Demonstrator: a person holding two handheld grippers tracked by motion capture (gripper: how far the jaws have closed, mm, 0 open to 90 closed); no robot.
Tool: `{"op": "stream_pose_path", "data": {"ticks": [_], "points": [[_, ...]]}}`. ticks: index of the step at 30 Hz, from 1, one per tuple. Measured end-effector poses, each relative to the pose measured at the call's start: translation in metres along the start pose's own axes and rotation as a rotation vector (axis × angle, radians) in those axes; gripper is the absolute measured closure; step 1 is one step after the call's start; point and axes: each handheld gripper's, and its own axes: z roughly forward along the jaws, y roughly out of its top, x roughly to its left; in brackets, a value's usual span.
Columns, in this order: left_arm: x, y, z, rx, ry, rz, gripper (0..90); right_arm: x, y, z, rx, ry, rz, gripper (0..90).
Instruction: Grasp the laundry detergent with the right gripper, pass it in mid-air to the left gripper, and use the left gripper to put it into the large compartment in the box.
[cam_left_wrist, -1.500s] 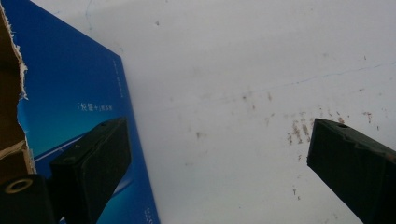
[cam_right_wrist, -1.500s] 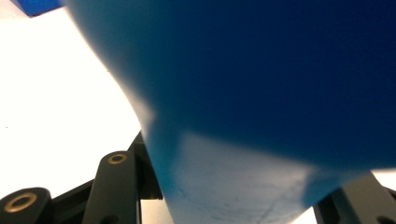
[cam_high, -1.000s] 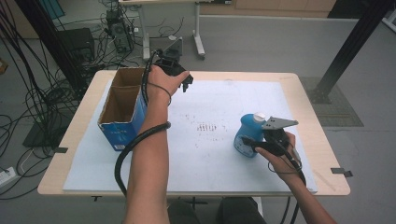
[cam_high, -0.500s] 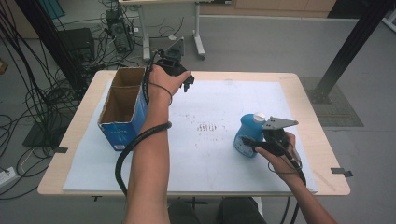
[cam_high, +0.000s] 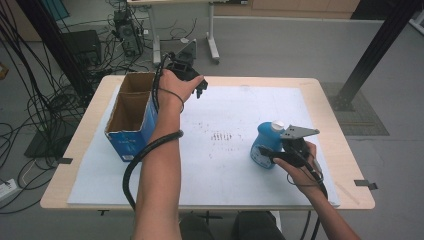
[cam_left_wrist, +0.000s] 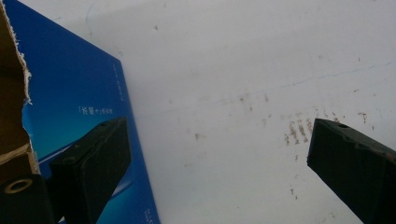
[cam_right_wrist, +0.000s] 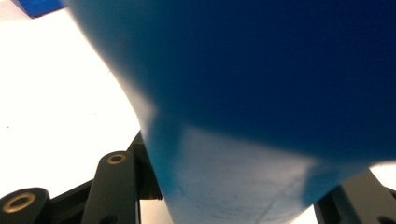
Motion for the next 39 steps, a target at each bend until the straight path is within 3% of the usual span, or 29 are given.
{"op": "stream_pose_path", "data": {"ticks": [17,23,33,36,39], "points": [[-0.004,0.002,-0.006,-0.009,-0.01,0.033,6.9,0.0,0.0,0.0,-0.001,0.002,0.0,45.3],[0.0,0.003,-0.015,-0.017,-0.025,0.054,6.9,-0.005,0.004,-0.002,0.026,0.029,0.034,45.3],[0.012,0.001,-0.037,-0.019,-0.038,0.113,7.1,-0.011,0.034,-0.009,0.055,0.068,0.02,45.2],[0.015,0.001,-0.048,-0.028,-0.047,0.137,7.1,-0.014,0.047,-0.008,0.073,0.098,0.018,45.1],[0.019,0.003,-0.062,-0.018,-0.045,0.188,7.1,-0.016,0.066,-0.007,0.089,0.133,0.025,45.0]]}}
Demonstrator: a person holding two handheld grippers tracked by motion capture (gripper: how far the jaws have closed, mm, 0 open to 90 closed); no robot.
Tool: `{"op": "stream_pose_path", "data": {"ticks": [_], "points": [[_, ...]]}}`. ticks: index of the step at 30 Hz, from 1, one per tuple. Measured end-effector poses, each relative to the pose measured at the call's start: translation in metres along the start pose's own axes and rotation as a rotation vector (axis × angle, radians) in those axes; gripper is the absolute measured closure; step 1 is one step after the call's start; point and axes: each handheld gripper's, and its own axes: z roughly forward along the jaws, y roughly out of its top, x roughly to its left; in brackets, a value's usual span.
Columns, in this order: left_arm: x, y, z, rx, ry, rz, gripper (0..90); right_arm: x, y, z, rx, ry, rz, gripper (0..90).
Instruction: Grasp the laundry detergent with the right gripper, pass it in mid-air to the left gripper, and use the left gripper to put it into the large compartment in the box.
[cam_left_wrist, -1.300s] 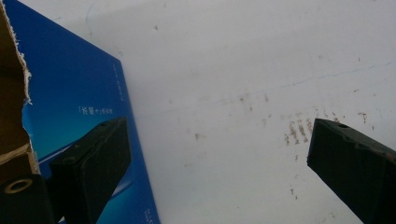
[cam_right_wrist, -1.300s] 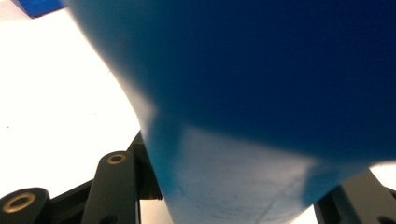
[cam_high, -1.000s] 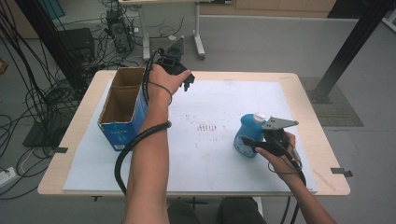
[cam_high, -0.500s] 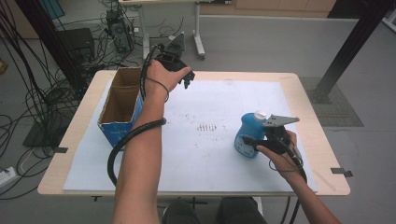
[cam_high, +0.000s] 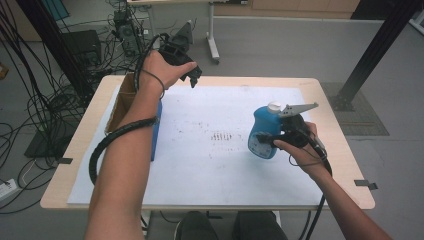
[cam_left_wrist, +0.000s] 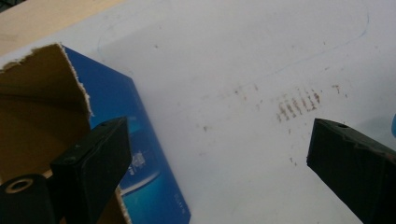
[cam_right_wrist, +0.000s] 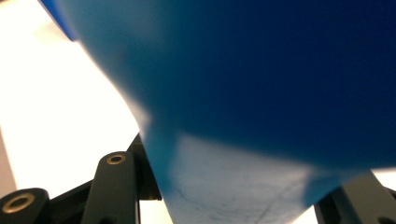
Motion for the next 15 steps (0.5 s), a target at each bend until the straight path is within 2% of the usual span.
{"op": "stream_pose_path", "data": {"ticks": [4,7,9,12,15], "points": [[0.005,0.001,-0.01,-0.004,-0.005,0.02,7.0,-0.003,0.012,0.0,0.005,0.047,0.029,45.0],[0.008,0.002,-0.017,-0.004,-0.016,0.043,6.9,-0.004,0.029,0.004,0.045,0.067,0.021,45.0],[0.009,0.002,-0.022,0.005,-0.022,0.08,6.9,-0.004,0.033,0.005,0.055,0.072,0.019,45.0],[0.01,0.002,-0.028,0.016,-0.03,0.125,6.9,-0.006,0.049,0.008,0.078,0.11,0.026,45.0],[0.011,0.002,-0.036,0.029,-0.037,0.19,6.9,-0.004,0.067,0.011,0.087,0.133,0.015,44.9]]}}
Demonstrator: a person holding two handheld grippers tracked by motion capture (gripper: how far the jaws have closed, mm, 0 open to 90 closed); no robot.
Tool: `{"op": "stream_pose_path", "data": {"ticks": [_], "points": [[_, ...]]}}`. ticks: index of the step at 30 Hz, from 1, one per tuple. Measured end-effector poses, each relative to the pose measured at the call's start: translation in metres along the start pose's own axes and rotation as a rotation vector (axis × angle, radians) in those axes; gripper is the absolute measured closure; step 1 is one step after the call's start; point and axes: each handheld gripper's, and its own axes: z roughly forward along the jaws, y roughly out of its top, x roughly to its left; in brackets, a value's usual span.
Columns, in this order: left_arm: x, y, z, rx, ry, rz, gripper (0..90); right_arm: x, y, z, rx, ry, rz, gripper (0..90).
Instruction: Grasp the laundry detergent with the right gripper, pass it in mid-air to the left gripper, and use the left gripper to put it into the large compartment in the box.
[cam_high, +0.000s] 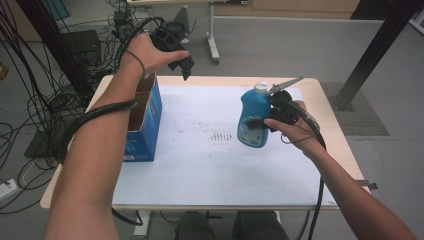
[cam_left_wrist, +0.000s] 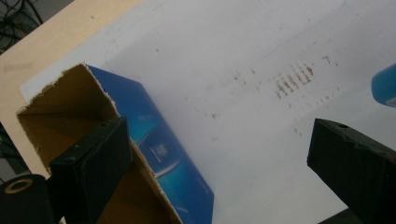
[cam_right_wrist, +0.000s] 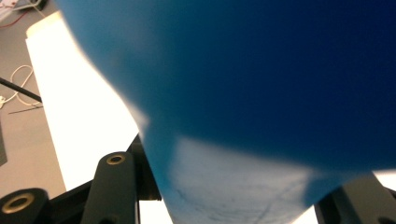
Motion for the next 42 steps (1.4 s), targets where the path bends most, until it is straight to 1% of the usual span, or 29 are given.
{"op": "stream_pose_path", "data": {"ticks": [3,4,5,6,7,8,11,12,13,14,15,16,17,19,20,21,23,27,28,29,31,32,33,36,37,38,39,41,42], "points": [[0.0,-0.001,-0.01,0.004,-0.015,0.059,7.0,0.003,0.019,0.001,0.004,0.01,-0.016,44.9],[-0.001,-0.001,-0.018,0.005,-0.019,0.103,7.0,0.005,0.031,0.001,0.007,0.027,-0.019,44.8],[-0.001,-0.001,-0.018,0.005,-0.019,0.103,6.9,0.005,0.031,0.001,0.007,0.027,-0.019,44.8],[-0.001,-0.002,-0.022,0.003,-0.024,0.119,6.9,0.005,0.038,0.001,0.012,0.04,-0.024,44.7],[-0.001,-0.002,-0.026,-0.001,-0.029,0.133,6.9,0.007,0.051,0.001,0.024,0.061,-0.025,44.6],[-0.001,-0.003,-0.031,-0.006,-0.036,0.148,6.9,0.007,0.051,0.001,0.024,0.061,-0.025,44.6],[-0.002,-0.005,-0.041,-0.013,-0.064,0.193,6.8,0.011,0.07,0.003,0.034,0.078,-0.039,44.6],[-0.003,-0.005,-0.043,-0.011,-0.066,0.21,6.8,0.013,0.076,0.004,0.033,0.078,-0.047,44.6],[-0.004,-0.005,-0.046,-0.009,-0.068,0.224,6.8,0.015,0.087,0.007,0.038,0.082,-0.066,44.5],[-0.005,-0.005,-0.048,-0.005,-0.071,0.238,6.8,0.017,0.092,0.01,0.038,0.088,-0.074,44.5],[-0.006,-0.005,-0.05,-0.001,-0.074,0.253,6.8,0.017,0.092,0.01,0.038,0.088,-0.074,44.5],[-0.007,-0.005,-0.053,0.003,-0.076,0.269,6.8,0.02,0.101,0.016,0.042,0.106,-0.083,44.4],[-0.008,-0.005,-0.055,0.005,-0.082,0.281,6.8,0.02,0.101,0.016,0.042,0.106,-0.083,44.4],[-0.01,-0.005,-0.058,0.011,-0.088,0.308,7.0,0.023,0.108,0.023,0.053,0.114,-0.099,44.4],[-0.012,-0.005,-0.059,0.018,-0.088,0.32,6.9,0.026,0.114,0.032,0.063,0.123,-0.132,44.4],[-0.013,-0.005,-0.06,0.022,-0.089,0.333,6.9,0.026,0.114,0.032,0.063,0.123,-0.132,44.4],[-0.016,-0.005,-0.061,0.026,-0.092,0.36,6.9,0.029,0.117,0.041,0.071,0.126,-0.147,44.4],[-0.021,-0.006,-0.061,0.033,-0.109,0.402,6.9,0.032,0.118,0.055,0.061,0.147,-0.184,44.5],[-0.023,-0.007,-0.06,0.032,-0.11,0.409,7.0,0.033,0.117,0.06,0.052,0.155,-0.2,44.5],[-0.025,-0.008,-0.059,0.038,-0.109,0.418,7.0,0.033,0.117,0.06,0.052,0.155,-0.2,44.5],[-0.028,-0.009,-0.056,0.047,-0.109,0.436,7.0,0.036,0.115,0.065,0.035,0.173,-0.23,44.6],[-0.03,-0.01,-0.055,0.056,-0.11,0.442,7.1,0.039,0.113,0.07,0.025,0.196,-0.244,44.6],[-0.032,-0.011,-0.053,0.059,-0.111,0.449,7.1,0.039,0.113,0.07,0.025,0.196,-0.244,44.6],[-0.036,-0.013,-0.048,0.072,-0.115,0.468,7.2,0.044,0.11,0.077,0.006,0.221,-0.303,44.6],[-0.038,-0.014,-0.046,0.076,-0.107,0.47,7.1,0.046,0.109,0.079,-0.001,0.232,-0.326,44.6],[-0.04,-0.015,-0.044,0.079,-0.108,0.478,7.3,0.048,0.108,0.081,-0.005,0.245,-0.348,44.5],[-0.041,-0.017,-0.042,0.084,-0.119,0.49,7.3,0.049,0.106,0.083,-0.005,0.259,-0.358,44.6],[-0.043,-0.019,-0.037,0.084,-0.127,0.497,7.3,0.053,0.103,0.087,-0.003,0.282,-0.385,44.6],[-0.044,-0.02,-0.035,0.09,-0.135,0.503,7.4,0.057,0.099,0.092,0.0,0.3,-0.397,44.6]]}}
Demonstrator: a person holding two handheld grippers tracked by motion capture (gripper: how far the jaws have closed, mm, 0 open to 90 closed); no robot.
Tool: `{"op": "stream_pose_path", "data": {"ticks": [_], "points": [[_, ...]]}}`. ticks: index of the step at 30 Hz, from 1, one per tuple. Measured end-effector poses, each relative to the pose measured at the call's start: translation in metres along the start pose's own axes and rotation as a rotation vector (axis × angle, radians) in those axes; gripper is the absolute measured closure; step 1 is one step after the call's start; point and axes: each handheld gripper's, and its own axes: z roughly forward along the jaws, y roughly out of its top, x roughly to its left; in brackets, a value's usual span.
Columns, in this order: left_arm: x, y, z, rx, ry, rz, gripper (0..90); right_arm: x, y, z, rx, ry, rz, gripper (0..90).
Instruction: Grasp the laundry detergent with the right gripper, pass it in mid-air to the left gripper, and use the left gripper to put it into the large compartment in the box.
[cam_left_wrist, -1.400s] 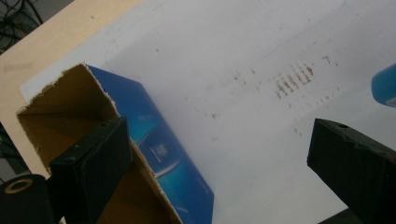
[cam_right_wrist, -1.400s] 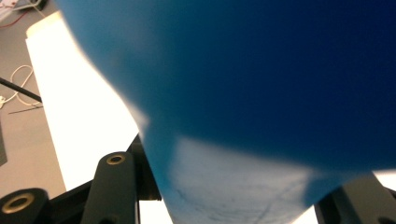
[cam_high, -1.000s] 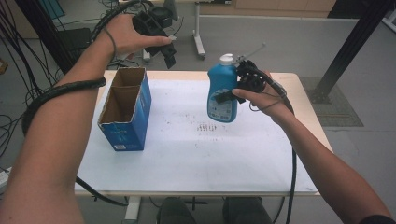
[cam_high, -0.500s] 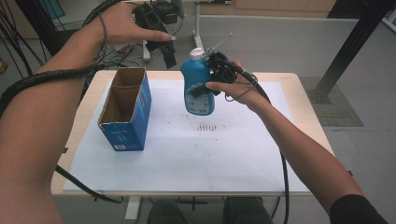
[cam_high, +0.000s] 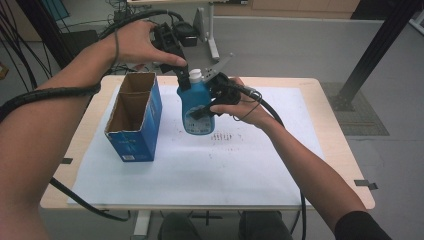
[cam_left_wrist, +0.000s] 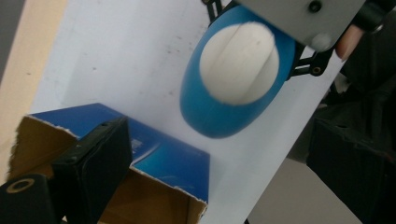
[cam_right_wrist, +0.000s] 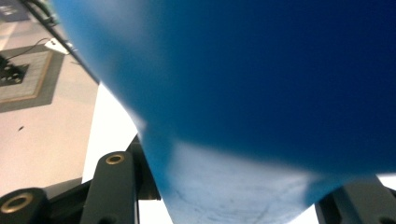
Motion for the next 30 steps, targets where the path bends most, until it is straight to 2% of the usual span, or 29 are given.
{"op": "stream_pose_path", "data": {"ticks": [4,7,12,16,25,30], "points": [[-0.004,0.0,0.008,0.028,-0.017,0.016,7.3,0.004,-0.003,0.009,0.01,0.005,-0.029,44.5],[-0.006,0.0,0.014,0.035,-0.046,0.027,6.2,0.008,-0.005,0.016,0.006,0.018,-0.055,44.6],[-0.007,0.0,0.021,0.052,-0.061,0.049,5.6,0.012,-0.003,0.014,-0.014,0.043,-0.074,44.5],[-0.01,0.002,0.024,0.045,-0.084,0.067,5.5,0.015,-0.001,0.01,-0.033,0.042,-0.088,44.5],[-0.017,0.007,0.026,0.041,-0.086,0.105,5.5,0.021,0.001,0.004,-0.039,0.052,-0.111,44.5],[-0.021,0.006,0.026,0.043,-0.083,0.112,5.5,0.024,0.002,0.0,-0.052,0.057,-0.12,44.5]]}}
